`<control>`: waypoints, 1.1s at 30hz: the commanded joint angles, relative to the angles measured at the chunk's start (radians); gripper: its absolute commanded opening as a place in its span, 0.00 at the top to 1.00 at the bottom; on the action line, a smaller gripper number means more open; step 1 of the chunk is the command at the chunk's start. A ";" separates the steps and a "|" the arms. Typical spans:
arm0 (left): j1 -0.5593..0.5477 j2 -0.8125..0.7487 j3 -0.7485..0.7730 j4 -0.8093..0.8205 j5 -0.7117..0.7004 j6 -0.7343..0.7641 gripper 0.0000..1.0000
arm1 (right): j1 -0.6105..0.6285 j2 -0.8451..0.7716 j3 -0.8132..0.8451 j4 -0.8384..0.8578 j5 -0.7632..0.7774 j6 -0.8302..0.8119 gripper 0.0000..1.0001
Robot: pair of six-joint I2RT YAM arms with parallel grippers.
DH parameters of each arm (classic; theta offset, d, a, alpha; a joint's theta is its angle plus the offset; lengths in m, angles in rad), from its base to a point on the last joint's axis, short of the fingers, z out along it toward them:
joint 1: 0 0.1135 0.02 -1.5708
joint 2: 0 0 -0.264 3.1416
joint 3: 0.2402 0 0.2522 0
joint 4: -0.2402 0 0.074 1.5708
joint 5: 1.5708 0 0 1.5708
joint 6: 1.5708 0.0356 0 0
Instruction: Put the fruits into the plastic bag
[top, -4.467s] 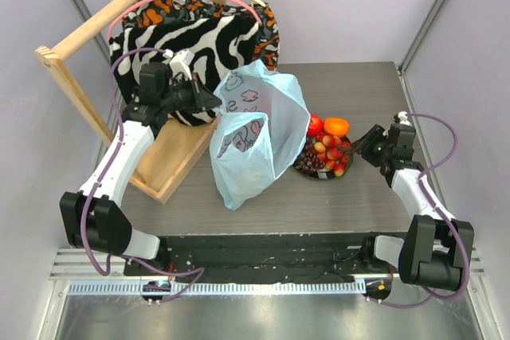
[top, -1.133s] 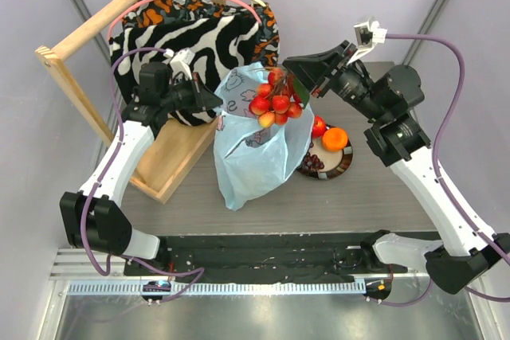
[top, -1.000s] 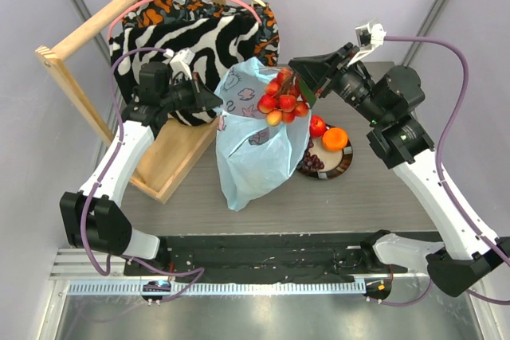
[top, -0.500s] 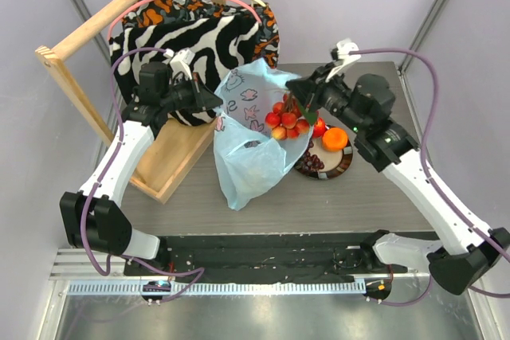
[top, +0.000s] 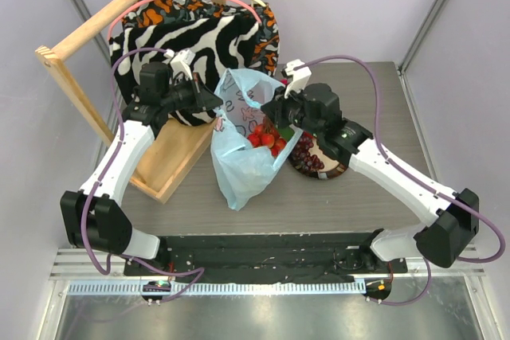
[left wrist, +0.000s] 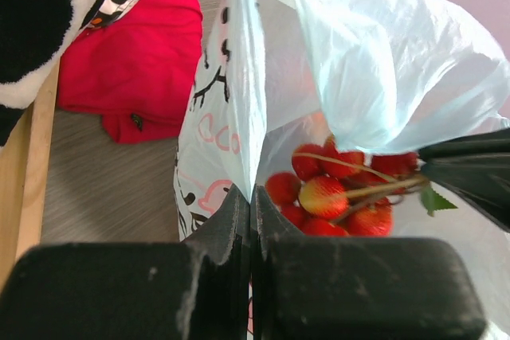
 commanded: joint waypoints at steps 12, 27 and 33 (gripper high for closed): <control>0.007 0.006 0.028 0.028 0.019 -0.005 1.00 | -0.001 0.007 -0.117 -0.035 0.122 0.052 0.99; 0.007 0.015 0.029 0.021 0.016 -0.004 1.00 | 0.000 0.044 -0.099 -0.089 0.187 0.081 0.66; 0.005 0.007 0.040 -0.004 -0.015 0.021 1.00 | 0.000 0.040 -0.101 -0.078 0.144 0.107 0.42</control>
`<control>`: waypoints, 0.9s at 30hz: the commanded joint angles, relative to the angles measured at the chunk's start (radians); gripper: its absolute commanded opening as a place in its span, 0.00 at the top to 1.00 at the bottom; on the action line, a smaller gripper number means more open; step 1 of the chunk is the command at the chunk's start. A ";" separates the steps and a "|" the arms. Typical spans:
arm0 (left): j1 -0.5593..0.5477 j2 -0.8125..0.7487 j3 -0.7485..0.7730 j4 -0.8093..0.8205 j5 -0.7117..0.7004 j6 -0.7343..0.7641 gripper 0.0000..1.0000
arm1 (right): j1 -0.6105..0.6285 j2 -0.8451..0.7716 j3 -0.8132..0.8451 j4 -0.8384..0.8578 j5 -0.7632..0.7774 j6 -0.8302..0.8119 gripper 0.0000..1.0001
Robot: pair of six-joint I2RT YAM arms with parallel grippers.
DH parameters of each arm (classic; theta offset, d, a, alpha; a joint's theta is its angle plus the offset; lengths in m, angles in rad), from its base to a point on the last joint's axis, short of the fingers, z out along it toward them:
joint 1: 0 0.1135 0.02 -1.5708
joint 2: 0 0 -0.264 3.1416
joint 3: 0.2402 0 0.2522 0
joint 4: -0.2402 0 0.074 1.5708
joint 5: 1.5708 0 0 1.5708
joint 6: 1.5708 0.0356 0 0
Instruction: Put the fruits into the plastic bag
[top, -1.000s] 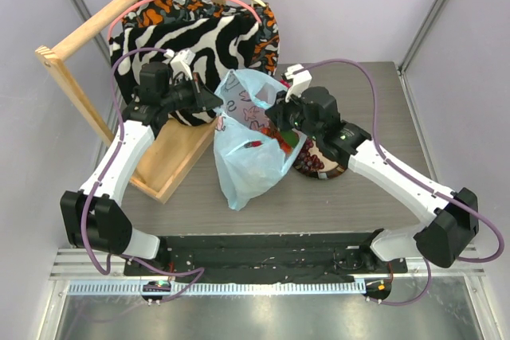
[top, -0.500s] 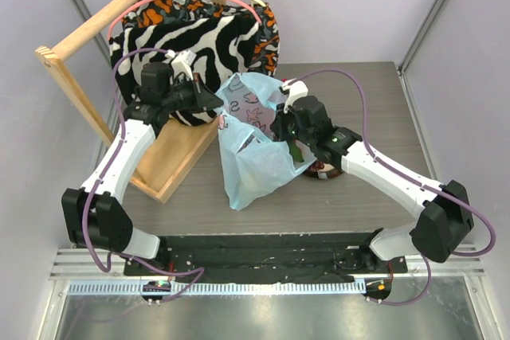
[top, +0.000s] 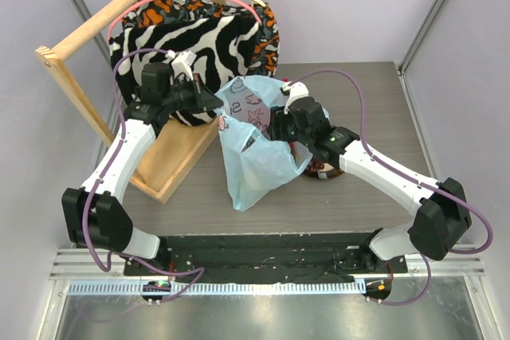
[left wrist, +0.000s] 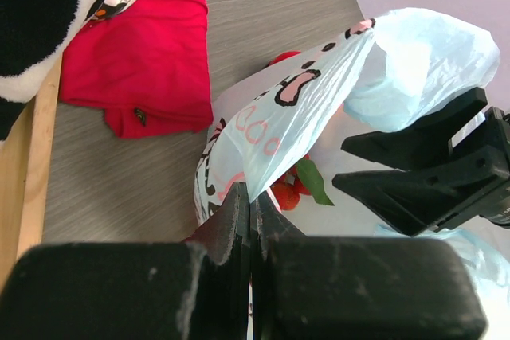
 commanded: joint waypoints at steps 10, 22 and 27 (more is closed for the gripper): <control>0.008 0.004 0.049 -0.021 -0.028 0.030 1.00 | 0.002 -0.173 -0.004 0.130 -0.135 0.032 0.24; 0.008 0.002 0.051 -0.026 -0.039 0.029 1.00 | 0.002 -0.332 -0.004 0.240 -0.203 0.065 0.19; 0.008 -0.017 0.049 -0.037 -0.077 0.041 1.00 | -0.001 -0.339 0.117 0.033 0.085 0.048 0.12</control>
